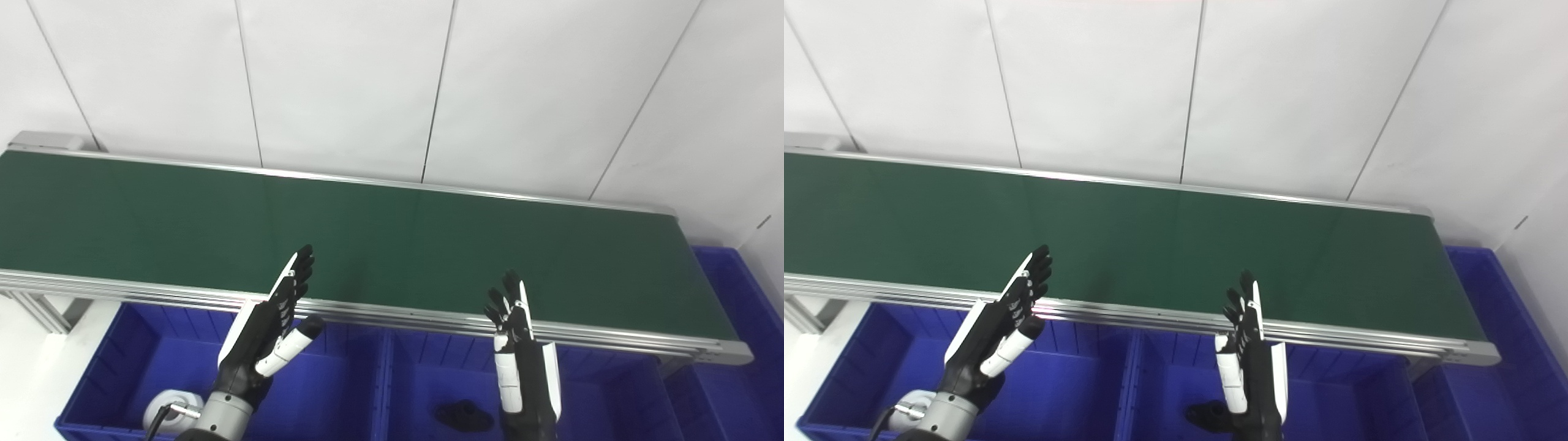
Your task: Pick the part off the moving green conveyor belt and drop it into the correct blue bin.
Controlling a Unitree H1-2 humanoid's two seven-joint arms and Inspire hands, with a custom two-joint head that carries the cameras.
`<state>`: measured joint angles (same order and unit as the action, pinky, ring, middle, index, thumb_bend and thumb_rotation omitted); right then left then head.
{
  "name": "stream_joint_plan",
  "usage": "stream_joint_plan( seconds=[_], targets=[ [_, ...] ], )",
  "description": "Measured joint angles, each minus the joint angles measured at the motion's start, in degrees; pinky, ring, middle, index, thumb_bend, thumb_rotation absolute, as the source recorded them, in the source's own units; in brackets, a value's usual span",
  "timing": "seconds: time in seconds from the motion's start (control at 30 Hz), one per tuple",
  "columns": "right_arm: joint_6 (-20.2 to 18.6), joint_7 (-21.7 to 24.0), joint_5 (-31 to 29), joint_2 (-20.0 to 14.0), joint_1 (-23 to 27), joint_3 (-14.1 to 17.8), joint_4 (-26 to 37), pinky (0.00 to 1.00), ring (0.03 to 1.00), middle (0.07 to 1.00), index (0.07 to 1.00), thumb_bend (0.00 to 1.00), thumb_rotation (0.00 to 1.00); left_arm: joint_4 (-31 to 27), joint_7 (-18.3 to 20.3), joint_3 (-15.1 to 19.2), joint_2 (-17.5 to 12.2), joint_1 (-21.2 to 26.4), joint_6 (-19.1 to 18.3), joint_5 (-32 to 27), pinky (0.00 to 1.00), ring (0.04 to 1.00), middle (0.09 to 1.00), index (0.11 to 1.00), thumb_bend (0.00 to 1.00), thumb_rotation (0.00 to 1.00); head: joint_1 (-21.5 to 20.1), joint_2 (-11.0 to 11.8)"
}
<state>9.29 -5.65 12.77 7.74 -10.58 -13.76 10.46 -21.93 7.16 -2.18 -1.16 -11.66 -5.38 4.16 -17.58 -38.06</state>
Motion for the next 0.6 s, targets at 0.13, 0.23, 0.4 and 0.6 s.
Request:
stream_joint_plan(
  seconds=[0.13,0.23,0.4,0.6],
  targets=[
    [0.0,0.0,-1.1,-0.3,-1.7,0.0,1.5,0.87,0.942,1.000,1.000,0.72,1.00,0.2,-0.2,-0.2,0.0,0.1,0.0,-0.2,1.00,1.000,1.000,1.000,1.00,0.81,-0.2,-0.1],
    [0.0,0.0,-1.3,-0.3,-2.2,0.0,1.5,0.85,0.930,0.997,1.000,0.72,1.00,0.2,-0.2,0.1,0.0,0.4,0.0,-0.7,1.00,1.000,1.000,1.000,1.00,0.81,-0.8,0.2],
    [0.0,0.0,-1.2,-0.3,-1.9,0.0,0.5,0.82,0.898,0.979,1.000,0.72,1.00,0.2,-0.1,1.0,-0.7,0.8,0.0,-2.8,1.00,1.000,1.000,1.000,0.95,0.83,-3.4,1.1],
    [0.0,-1.4,0.5,-0.4,-0.6,-0.1,-3.1,0.81,0.900,0.986,1.000,0.74,0.99,0.2,0.6,3.6,-3.9,0.9,-0.7,-7.2,1.00,1.000,1.000,1.000,0.98,0.84,-9.4,2.3]
  ],
)
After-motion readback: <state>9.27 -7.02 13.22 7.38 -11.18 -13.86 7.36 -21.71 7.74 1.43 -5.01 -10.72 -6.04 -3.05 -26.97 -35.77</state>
